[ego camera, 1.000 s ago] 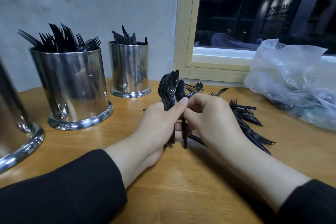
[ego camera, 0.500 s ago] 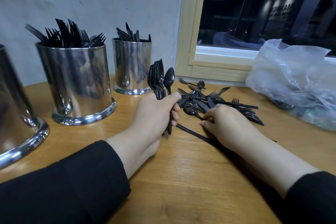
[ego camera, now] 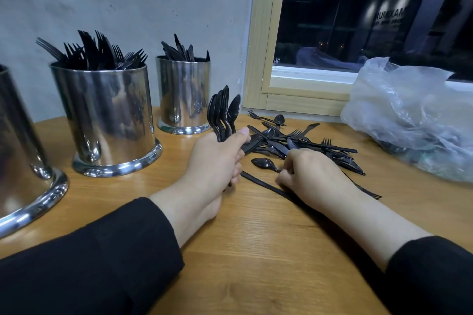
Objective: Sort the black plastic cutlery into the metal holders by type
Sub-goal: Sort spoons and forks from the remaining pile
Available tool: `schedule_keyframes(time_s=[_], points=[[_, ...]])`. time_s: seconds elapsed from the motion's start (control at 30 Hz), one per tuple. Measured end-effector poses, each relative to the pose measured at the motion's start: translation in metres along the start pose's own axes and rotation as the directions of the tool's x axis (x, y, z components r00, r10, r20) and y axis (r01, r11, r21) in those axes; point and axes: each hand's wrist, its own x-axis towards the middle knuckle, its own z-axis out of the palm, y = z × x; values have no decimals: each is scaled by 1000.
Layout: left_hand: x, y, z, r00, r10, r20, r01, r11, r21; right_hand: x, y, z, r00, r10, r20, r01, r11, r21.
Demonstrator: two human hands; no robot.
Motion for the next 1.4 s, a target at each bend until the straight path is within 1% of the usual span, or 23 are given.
schedule_keyframes(time_s=[0.1, 0.2, 0.33, 0.37, 0.43, 0.47, 0.5, 0.53, 0.6, 0.63, 0.67, 0.7, 0.77, 0.8, 0.83, 0.87, 0.93, 0.97, 1.0, 1.1, 1.17, 1.3, 1.4], points=[[-1, 1, 2, 1000, 1, 7, 0, 1000, -14, 0, -5, 2, 998, -50, -44, 52, 998, 39], [-2, 2, 3, 1000, 2, 4, -2, 999, -34, 7, -8, 9, 996, -77, -48, 80, 996, 44], [-3, 2, 1, 999, 0, 37, 1, 1000, -23, 13, -7, 9, 992, -88, -89, 89, 996, 6], [-4, 2, 1, 999, 1, 45, 0, 1000, -19, 12, -7, 5, 988, -82, -130, 87, 996, 31], [-5, 4, 2, 999, 14, 48, -13, 1000, -8, 11, -6, -11, 970, 5, -241, 47, 977, 209], [-5, 5, 3, 998, 24, 50, -24, 1000, -6, 8, -5, -20, 958, 73, -277, 29, 937, 349], [-5, 5, 4, 998, 39, 58, -39, 999, -4, 5, -5, -29, 951, 129, -282, 28, 870, 493], [-5, 5, 5, 996, 54, 70, -54, 999, 4, 1, -6, -38, 955, 159, -252, 32, 787, 616], [-7, 3, 8, 992, 77, 99, -81, 996, 36, -8, -10, -47, 982, 137, -133, 27, 590, 807], [-9, 3, 9, 989, 87, 120, -93, 995, 45, -11, -13, -47, 991, 104, -86, 23, 496, 868], [-11, 3, 11, 984, 94, 152, -102, 994, 50, -12, -15, -45, 996, 71, -55, 20, 429, 903], [-13, 3, 11, 975, 99, 198, -114, 991, 64, -13, -17, -43, 999, 39, -34, 16, 394, 919], [-17, 4, 11, 949, 95, 299, -137, 983, 121, -13, -18, -40, 1000, -22, -9, 16, 369, 929], [-18, 4, 11, 940, 87, 331, -144, 978, 150, -14, -17, -40, 999, -49, -5, 23, 378, 925], [-18, 3, 10, 936, 83, 341, -151, 973, 177, -15, -15, -42, 998, -68, -13, 41, 433, 900], [-16, 1, 9, 939, 87, 334, -160, 967, 200, -15, -11, -46, 996, -81, -35, 74, 555, 828], [-13, 0, 8, 953, 115, 282, -182, 957, 227, -15, 1, -54, 990, -119, -76, 141, 845, 516], [-12, 0, 7, 961, 135, 243, -192, 954, 232, -15, 8, -57, 990, -133, -45, 140, 922, 360], [-11, 2, 6, 967, 152, 203, -199, 951, 238, -15, 15, -60, 990, -136, 31, 123, 958, 258], [-11, 4, 4, 973, 182, 140, -218, 924, 316, -21, 25, -62, 950, -88, 300, 51, 990, 129], [-10, 4, 4, 970, 197, 146, -238, 897, 373, -25, 24, -60, 912, -63, 405, 35, 996, 77], [-4, 1, 1, 981, 178, 73, -192, 912, 362, -24, 20, -53, 907, -52, 417, 37, 998, 45], [-1, 2, -2, 974, 219, 49, -218, 866, 451, -25, 18, -53, 897, -56, 438, 28, 997, 70]])
